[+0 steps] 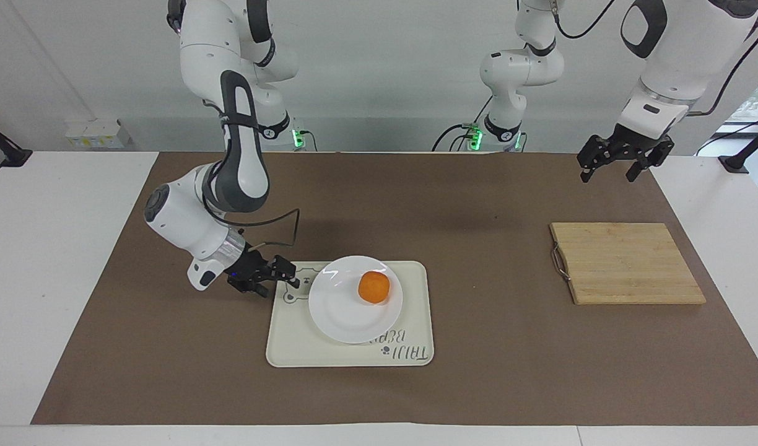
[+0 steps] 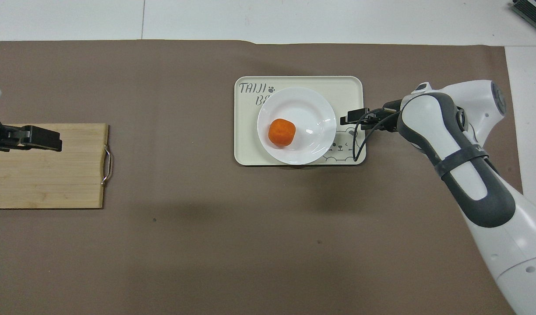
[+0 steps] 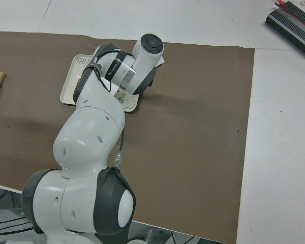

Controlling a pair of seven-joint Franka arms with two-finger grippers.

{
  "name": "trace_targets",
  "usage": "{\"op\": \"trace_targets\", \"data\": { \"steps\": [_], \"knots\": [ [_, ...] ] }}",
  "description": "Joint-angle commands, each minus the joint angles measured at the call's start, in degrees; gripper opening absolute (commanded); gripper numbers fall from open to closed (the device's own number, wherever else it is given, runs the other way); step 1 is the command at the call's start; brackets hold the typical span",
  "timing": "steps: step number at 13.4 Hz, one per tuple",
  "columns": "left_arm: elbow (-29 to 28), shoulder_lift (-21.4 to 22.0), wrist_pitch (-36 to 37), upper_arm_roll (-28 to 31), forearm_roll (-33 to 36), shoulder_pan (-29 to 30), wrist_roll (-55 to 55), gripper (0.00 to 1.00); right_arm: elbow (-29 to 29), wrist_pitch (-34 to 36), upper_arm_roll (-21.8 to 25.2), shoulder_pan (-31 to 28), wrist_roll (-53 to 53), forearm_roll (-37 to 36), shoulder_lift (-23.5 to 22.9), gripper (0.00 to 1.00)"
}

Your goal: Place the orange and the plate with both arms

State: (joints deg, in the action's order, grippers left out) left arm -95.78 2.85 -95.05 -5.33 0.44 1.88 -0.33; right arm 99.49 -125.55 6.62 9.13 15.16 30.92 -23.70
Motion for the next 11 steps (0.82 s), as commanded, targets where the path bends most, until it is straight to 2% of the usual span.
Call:
{"op": "trace_targets", "data": {
  "steps": [1, 3, 7, 9, 11],
  "knots": [
    [-1.42, 1.28, -0.05, -0.12, 0.35, 0.32, -0.55, 1.00, -0.44, 0.39, -0.73, 0.28, -10.91, -12.25, 4.70, 1.00],
    [-1.42, 1.28, -0.05, -0.12, 0.35, 0.32, -0.55, 1.00, -0.35, 2.31, -0.65, 0.36, -14.89, -16.57, 7.42, 1.00],
    [-1.42, 1.28, -0.05, -0.12, 0.35, 0.32, -0.55, 1.00, -0.70, 13.28, -0.21, -0.60, -23.93, -22.65, 14.97, 1.00],
    [-1.42, 1.28, -0.05, -0.12, 0.35, 0.32, -0.55, 1.00, -0.79, 19.43, -0.12, -2.52, -23.87, -22.92, 19.54, 1.00],
    [-1.42, 1.28, -0.05, -0.12, 0.35, 0.32, -0.55, 1.00, -0.79, 23.23, -0.12, -3.76, -22.73, -26.41, 23.24, 1.00]
  ]
}}
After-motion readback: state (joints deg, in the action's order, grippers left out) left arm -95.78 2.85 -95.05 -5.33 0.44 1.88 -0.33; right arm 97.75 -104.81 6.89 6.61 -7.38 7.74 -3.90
